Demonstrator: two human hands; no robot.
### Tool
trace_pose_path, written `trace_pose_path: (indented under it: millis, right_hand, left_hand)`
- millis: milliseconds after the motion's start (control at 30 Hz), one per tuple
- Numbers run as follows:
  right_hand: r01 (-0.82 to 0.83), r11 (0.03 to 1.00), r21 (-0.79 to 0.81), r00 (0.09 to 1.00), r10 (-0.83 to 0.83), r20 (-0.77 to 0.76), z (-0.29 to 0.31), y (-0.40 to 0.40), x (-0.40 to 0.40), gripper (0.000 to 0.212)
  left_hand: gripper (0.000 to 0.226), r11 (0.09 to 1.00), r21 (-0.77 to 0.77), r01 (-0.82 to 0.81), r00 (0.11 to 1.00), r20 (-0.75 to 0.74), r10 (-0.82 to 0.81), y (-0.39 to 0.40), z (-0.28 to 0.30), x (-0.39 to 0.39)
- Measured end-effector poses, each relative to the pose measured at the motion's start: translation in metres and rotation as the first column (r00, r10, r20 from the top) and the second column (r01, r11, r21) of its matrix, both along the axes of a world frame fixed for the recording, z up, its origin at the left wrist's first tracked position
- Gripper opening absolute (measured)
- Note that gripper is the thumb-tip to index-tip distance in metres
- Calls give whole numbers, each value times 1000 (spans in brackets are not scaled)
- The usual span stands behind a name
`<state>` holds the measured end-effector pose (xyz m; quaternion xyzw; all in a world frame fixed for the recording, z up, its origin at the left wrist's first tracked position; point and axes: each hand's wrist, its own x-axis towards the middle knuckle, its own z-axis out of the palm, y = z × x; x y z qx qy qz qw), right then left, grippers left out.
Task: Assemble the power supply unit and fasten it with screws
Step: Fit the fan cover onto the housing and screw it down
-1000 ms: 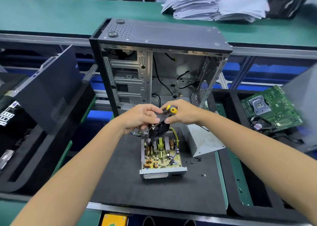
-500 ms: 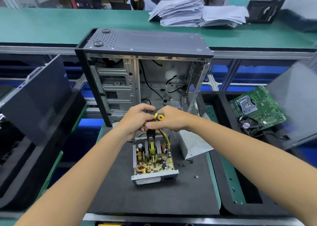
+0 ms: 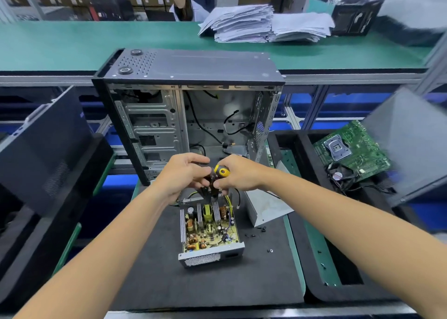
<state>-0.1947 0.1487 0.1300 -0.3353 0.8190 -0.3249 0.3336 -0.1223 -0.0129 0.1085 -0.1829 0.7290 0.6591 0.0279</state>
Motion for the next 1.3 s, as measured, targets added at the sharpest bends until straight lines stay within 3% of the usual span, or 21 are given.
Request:
trace_pose_path:
  millis: [200, 300, 433, 533, 633, 700, 867, 933, 1300]
  right_hand:
    - [-11, 999, 30, 1000, 12, -25, -1, 6, -2, 21]
    - [-32, 998, 45, 998, 34, -46, -3, 8, -4, 21]
    - [-75, 996, 47, 997, 76, -23, -4, 11, -5, 14]
    - [-96, 995, 26, 995, 96, 11, -2, 12, -7, 12]
    - [-149, 987, 55, 989, 148, 21, -2, 11, -7, 22]
    - [-160, 985, 71, 987, 158, 24, -5, 10, -7, 27]
    - [-62, 998, 15, 992, 60, 113, -13, 6, -14, 9]
    - [-55, 998, 12, 990, 53, 133, -14, 5, -15, 12]
    - [-68, 998, 15, 989, 65, 135, -16, 0, -16, 16]
  left_hand:
    - [23, 998, -56, -29, 999, -21, 28, 1, 1, 0]
    - [23, 979, -203, 22, 997, -63, -36, -3, -2, 2]
    - [22, 856, -490, 164, 952, -148, -266, -17, 1, 5]
    - [26, 706, -576, 412, 872, 23, -490, -29, 5, 8]
    - [9, 626, -569, 533, 809, 128, -574, -32, 4, 6]
    - [13, 631, -522, 574, 793, 163, -587, -33, 3, 7]
    - [23, 767, -354, 535, 841, 133, -525, -38, -2, 14]
    - [19, 796, -329, 508, 858, 113, -501, -39, -5, 16]
    - [16, 812, -274, 516, 856, 117, -504, -46, -10, 21]
